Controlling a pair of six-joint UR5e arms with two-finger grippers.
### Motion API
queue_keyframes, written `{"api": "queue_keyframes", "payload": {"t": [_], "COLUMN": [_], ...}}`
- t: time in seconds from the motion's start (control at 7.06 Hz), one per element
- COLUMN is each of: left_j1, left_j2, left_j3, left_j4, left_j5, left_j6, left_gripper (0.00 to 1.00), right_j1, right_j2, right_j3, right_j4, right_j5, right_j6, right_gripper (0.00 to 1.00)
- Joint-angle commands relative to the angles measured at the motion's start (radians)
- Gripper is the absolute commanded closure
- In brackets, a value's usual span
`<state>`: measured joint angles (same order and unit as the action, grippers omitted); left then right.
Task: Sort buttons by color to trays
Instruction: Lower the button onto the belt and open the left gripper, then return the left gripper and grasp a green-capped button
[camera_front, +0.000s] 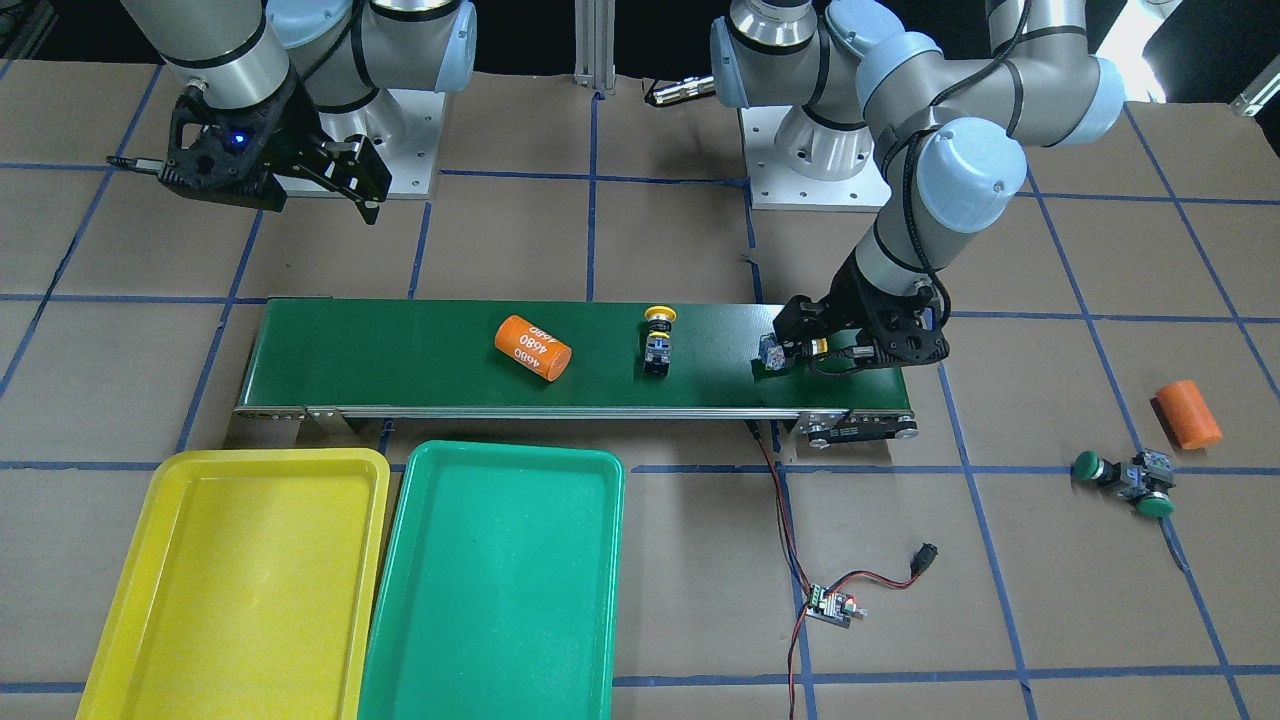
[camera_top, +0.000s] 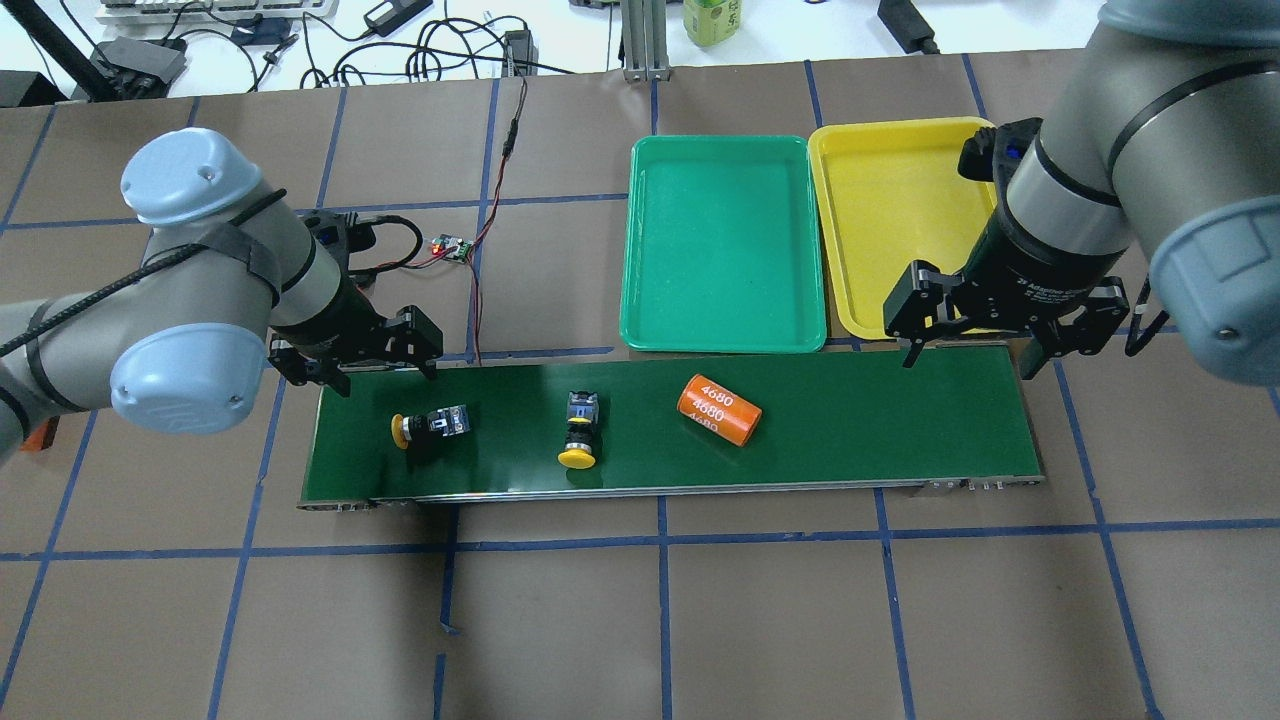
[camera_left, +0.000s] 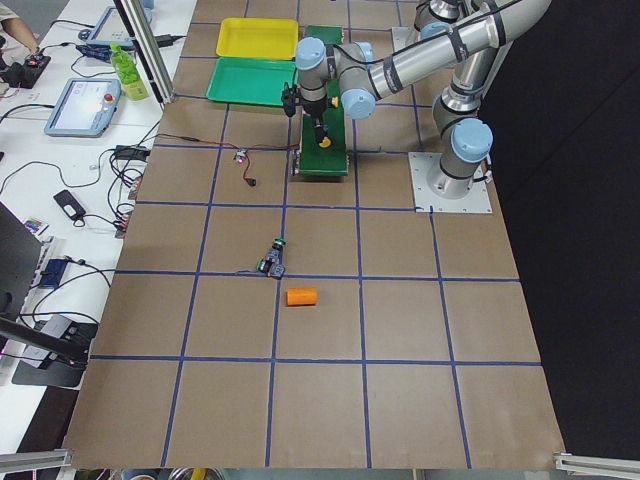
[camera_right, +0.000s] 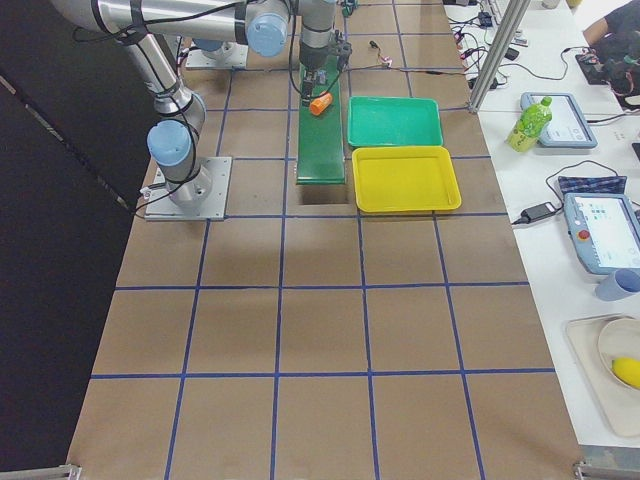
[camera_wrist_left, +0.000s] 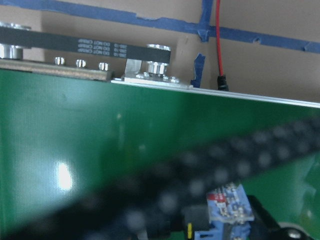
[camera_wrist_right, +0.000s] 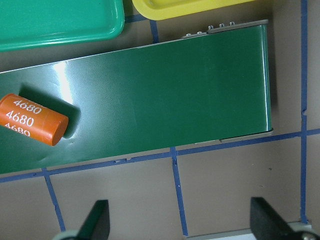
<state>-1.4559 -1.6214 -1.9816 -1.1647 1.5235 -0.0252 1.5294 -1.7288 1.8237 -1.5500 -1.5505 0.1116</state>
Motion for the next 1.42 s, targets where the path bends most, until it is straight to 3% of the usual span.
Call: {"api": "queue_keyframes", "payload": {"t": [0.0,0.42,0.71,0.99,1.27], "left_j1": [0.082,0.383,0.466,0.508,0.531], "left_j2": [-0.052,-0.219,-0.302,-0.388,-0.404], "left_j3": [0.128,0.187,0.223,0.314,0.310], "left_j4": [-0.047,0.045,0.208,0.218,0.208], "left_j5": [0.024,0.020,0.070,0.073,0.075], "left_j6": [0.156,0.637,0.817,0.962,1.229], "left_gripper": [0.00,0.00,0.00,0.00,0.00], "right_j1": [0.000,0.000,0.000,-0.002,-0.002], "right_j2": [0.000,0.003,0.002,0.011,0.012], "right_j3": [0.000,0.000,0.002,0.002,0.002], "right_j4": [0.001,0.008,-0.001,-0.002,-0.004], "right_j5": [0.000,0.000,0.012,0.015,0.015], "right_j6": [0.000,-0.006,-0.006,0.000,0.014], "right_gripper": [0.00,0.00,0.00,0.00,0.00]}}
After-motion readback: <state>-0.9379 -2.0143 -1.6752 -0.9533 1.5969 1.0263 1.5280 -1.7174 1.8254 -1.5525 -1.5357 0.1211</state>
